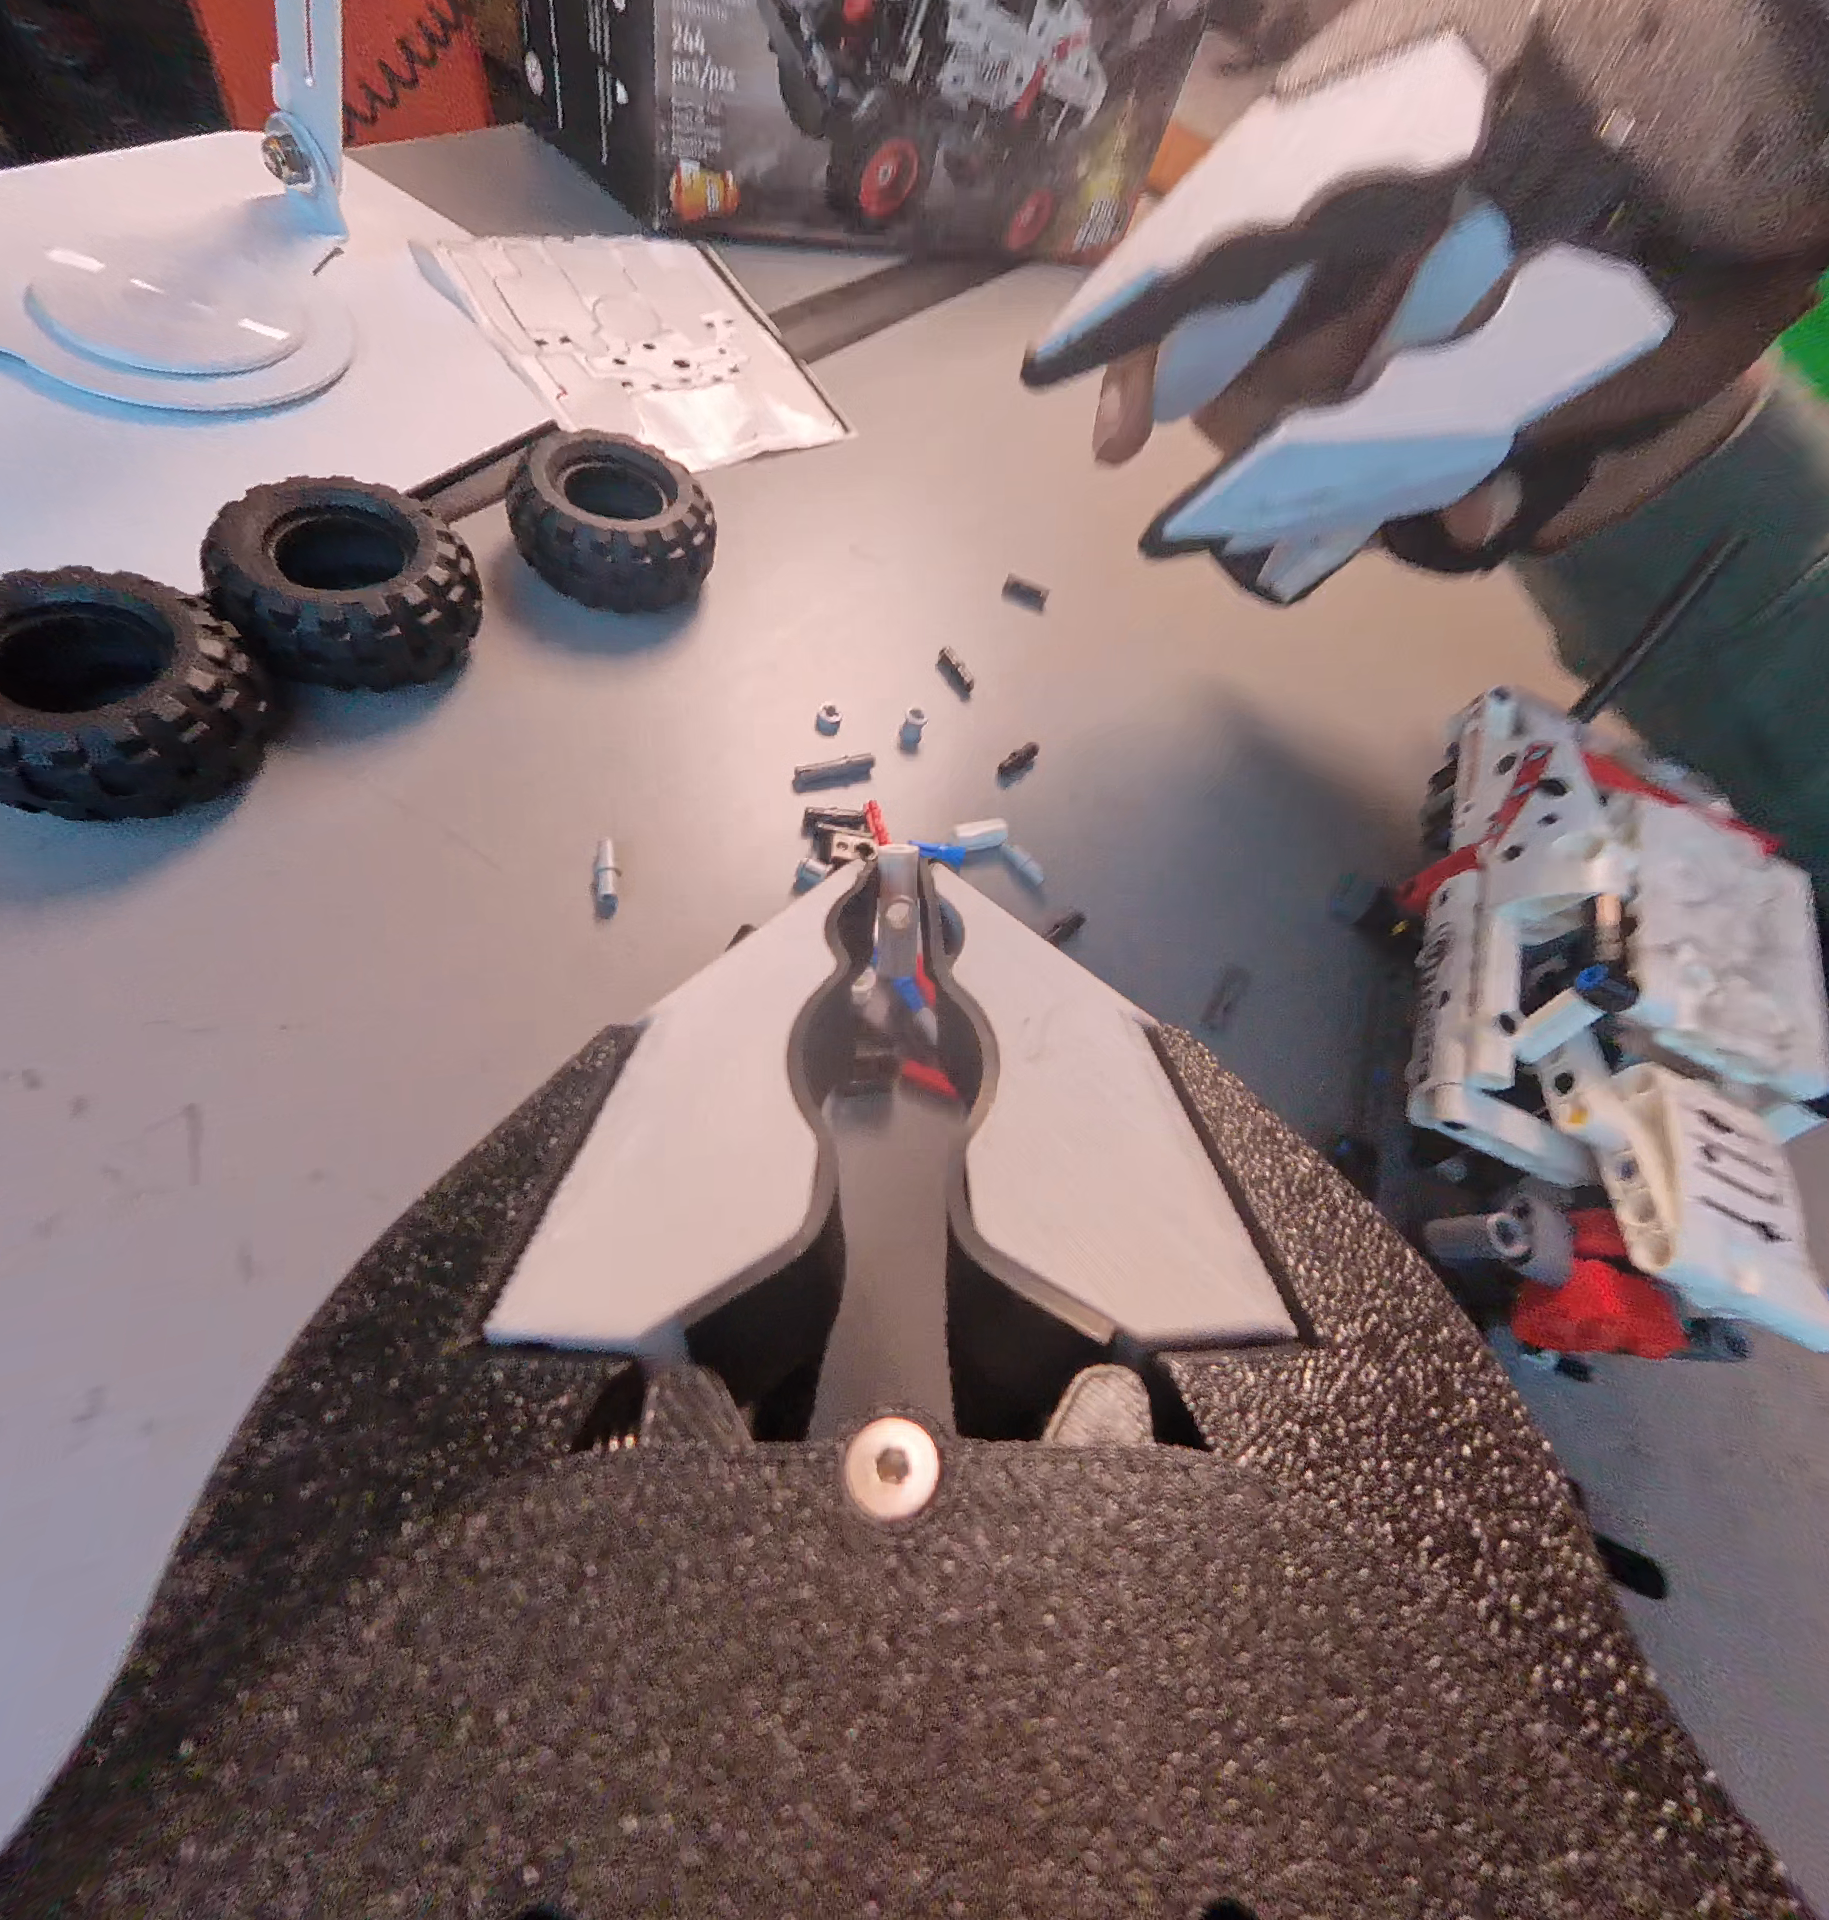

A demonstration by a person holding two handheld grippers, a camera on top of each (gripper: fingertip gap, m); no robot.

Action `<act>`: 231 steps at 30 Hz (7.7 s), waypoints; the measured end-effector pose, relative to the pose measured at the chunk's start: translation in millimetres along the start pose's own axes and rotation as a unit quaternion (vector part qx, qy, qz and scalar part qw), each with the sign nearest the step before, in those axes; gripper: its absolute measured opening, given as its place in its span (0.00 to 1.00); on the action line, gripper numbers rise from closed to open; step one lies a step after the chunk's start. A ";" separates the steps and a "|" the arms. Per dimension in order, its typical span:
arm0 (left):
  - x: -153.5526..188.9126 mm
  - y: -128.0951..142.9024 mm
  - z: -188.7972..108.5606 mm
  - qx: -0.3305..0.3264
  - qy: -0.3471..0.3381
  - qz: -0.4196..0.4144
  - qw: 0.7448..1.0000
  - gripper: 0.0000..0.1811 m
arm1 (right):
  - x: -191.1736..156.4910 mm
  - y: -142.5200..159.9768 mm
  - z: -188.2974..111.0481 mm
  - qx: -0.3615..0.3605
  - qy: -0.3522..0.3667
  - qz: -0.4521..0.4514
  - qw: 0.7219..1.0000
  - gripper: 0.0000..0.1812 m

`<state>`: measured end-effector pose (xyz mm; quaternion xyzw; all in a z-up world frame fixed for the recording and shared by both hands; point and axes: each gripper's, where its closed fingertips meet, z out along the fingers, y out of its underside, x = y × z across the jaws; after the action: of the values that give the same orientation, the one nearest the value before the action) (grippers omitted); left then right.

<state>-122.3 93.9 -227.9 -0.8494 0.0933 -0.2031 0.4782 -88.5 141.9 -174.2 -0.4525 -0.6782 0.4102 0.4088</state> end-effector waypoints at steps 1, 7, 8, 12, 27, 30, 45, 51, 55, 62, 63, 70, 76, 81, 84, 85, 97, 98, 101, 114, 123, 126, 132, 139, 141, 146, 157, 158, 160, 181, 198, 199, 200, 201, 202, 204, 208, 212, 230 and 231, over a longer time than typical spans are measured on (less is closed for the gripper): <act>-2.4 5.5 3.6 -0.020 -0.022 0.031 0.999 0.04 | 3.6 -0.3 -2.0 0.001 0.007 0.002 1.000 0.17; -13.6 24.4 20.9 -0.097 -0.116 0.172 0.973 0.04 | 14.1 4.6 -4.2 -0.010 0.036 0.002 0.999 0.15; -13.5 24.8 22.3 -0.097 -0.117 0.176 0.973 0.07 | 13.7 5.2 -4.1 -0.011 0.036 0.002 0.999 0.15; -23.0 11.4 11.7 -0.058 -0.134 0.156 0.977 0.18 | 15.7 1.9 -7.5 -0.005 0.042 0.002 0.999 0.15; -1.5 -97.2 -84.8 0.276 -0.111 0.095 0.950 0.28 | 1.7 -108.3 -79.6 0.132 0.092 -0.051 0.986 0.12; 10.1 -107.1 -95.2 0.289 -0.108 0.108 0.945 0.29 | -16.5 -134.7 -98.3 0.148 0.100 -0.085 0.980 0.12; 96.5 -50.6 -117.7 0.198 -0.034 0.143 0.969 0.33 | -135.6 17.5 -96.6 -0.212 -0.075 -0.152 0.963 0.35; 105.0 19.3 -92.4 0.106 -0.006 0.106 0.989 0.35 | -136.4 37.3 -71.8 -0.287 -0.086 -0.193 0.934 0.41; 100.1 39.3 -81.2 0.081 0.004 0.093 0.992 0.34 | -131.9 35.0 -66.7 -0.294 -0.097 -0.187 0.933 0.30; 97.4 50.9 -73.6 0.065 0.029 0.060 0.996 0.33 | -105.0 42.7 -78.7 -0.298 -0.069 -0.183 0.934 0.26; 98.7 52.7 -72.7 0.062 0.030 0.064 0.996 0.33 | -103.8 43.4 -80.3 -0.294 -0.072 -0.183 0.935 0.26; 106.4 63.7 -65.1 0.033 0.024 0.105 0.994 0.32 | -101.9 43.5 -81.5 -0.268 -0.067 -0.181 0.944 0.26; 108.5 65.9 -64.7 0.028 0.020 0.118 0.992 0.31 | -120.3 7.6 -100.5 -0.153 0.005 -0.172 0.973 0.23; 110.6 68.5 -63.0 0.020 0.026 0.121 0.992 0.30 | -182.2 60.7 -123.1 -0.225 -0.097 -0.114 0.963 0.16; 117.2 70.9 -62.1 0.016 0.031 0.144 0.989 0.28 | -193.6 110.6 -122.0 -0.295 -0.114 -0.087 0.945 0.17; 121.8 70.9 -61.9 0.018 0.037 0.151 0.988 0.27 | -198.9 116.6 -120.0 -0.296 -0.124 -0.077 0.944 0.15; 228.9 64.3 -62.4 0.004 0.325 0.001 0.946 0.27 | -237.9 36.8 -109.1 -0.200 -0.165 -0.379 0.888 0.00; 233.6 65.8 -62.0 -0.002 0.336 -0.003 0.942 0.27 | -242.2 27.7 -110.7 -0.191 -0.171 -0.403 0.878 0.00; 236.4 70.1 -57.2 -0.018 0.336 0.007 0.942 0.27 | -249.9 11.7 -115.7 -0.188 -0.186 -0.443 0.856 0.00; 200.3 71.2 -57.9 -0.014 0.239 0.050 0.970 0.22 | -242.2 96.6 -102.3 -0.284 -0.196 -0.104 0.933 0.13; 231.5 85.3 -61.9 -0.026 0.270 0.147 0.951 0.26 | -244.2 74.4 -104.0 -0.224 -0.222 0.004 0.949 0.04; 242.8 91.0 -59.8 -0.027 0.251 0.220 0.942 0.25 | -241.1 58.4 -104.0 -0.195 -0.241 0.122 0.943 0.04; 232.7 91.0 -49.5 -0.023 0.130 0.372 0.919 0.07 | -242.5 41.4 -101.0 -0.186 -0.266 0.297 0.898 0.04; 231.6 28.8 -85.0 0.129 0.243 0.120 0.954 0.05 | -204.2 -40.8 -112.8 0.093 -0.238 0.293 0.921 0.12; 228.1 1.2 -106.6 0.201 0.322 -0.004 0.925 0.05 | -197.1 -57.2 -113.9 0.148 -0.202 0.265 0.931 0.15; 222.2 -28.9 -118.8 0.274 0.410 -0.140 0.858 0.05 | -193.9 -84.2 -93.0 0.208 -0.135 0.219 0.944 0.11; 217.2 -25.0 -106.5 0.267 0.425 -0.191 0.843 0.05 | -197.7 -78.4 -87.5 0.207 -0.170 0.246 0.932 0.04; 216.4 -22.9 -104.4 0.262 0.425 -0.195 0.844 0.05 | -197.5 -75.2 -86.8 0.199 -0.169 0.245 0.934 0.04; 216.1 -17.5 -100.3 0.242 0.421 -0.184 0.855 0.06 | -198.9 -68.6 -86.1 0.179 -0.176 0.250 0.935 0.04; 219.3 -18.3 -102.6 0.218 0.386 -0.130 0.887 0.03 | -213.1 -54.6 -84.7 0.163 -0.243 0.274 0.916 0.04; 227.7 38.8 -74.5 0.041 0.314 0.061 0.947 0.06 | -220.0 -26.7 -88.8 0.032 -0.225 0.233 0.946 0.04; 230.4 36.6 -74.4 0.051 0.323 0.049 0.944 0.06 | -219.4 -29.7 -91.6 0.040 -0.231 0.238 0.943 0.04; 234.0 34.7 -75.1 0.060 0.338 0.033 0.939 0.06 | -219.7 -32.8 -94.5 0.051 -0.241 0.248 0.937 0.04; 237.7 33.4 -75.4 0.068 0.354 0.017 0.933 0.05 | -219.2 -36.5 -96.8 0.066 -0.249 0.257 0.932 0.03; 240.4 32.6 -73.9 0.075 0.362 0.002 0.929 0.04 | -218.7 -39.4 -97.9 0.078 -0.257 0.270 0.925 0.03; 244.8 30.0 -71.8 0.094 0.379 -0.030 0.920 0.04 | -219.4 -43.8 -97.7 0.096 -0.267 0.289 0.914 0.04; 247.1 25.6 -73.4 0.110 0.397 -0.057 0.909 0.04 | -218.7 -46.8 -98.4 0.114 -0.262 0.280 0.917 0.04; 246.1 28.2 -69.3 0.104 0.375 -0.040 0.920 0.04 | -221.8 -41.3 -93.9 0.097 -0.251 0.264 0.926 0.04; 238.2 27.4 -76.8 0.099 0.371 -0.044 0.922 0.04 | -223.3 -36.8 -94.4 0.085 -0.273 0.283 0.915 0.04; 235.3 25.7 -76.5 0.105 0.363 -0.045 0.925 0.04 | -220.5 -36.1 -93.3 0.086 -0.265 0.281 0.918 0.04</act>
<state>57.2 -61.8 -154.4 -0.6658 0.2006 -0.5275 0.4881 44.3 -59.2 -150.4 -0.4626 -0.5689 0.6694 0.1194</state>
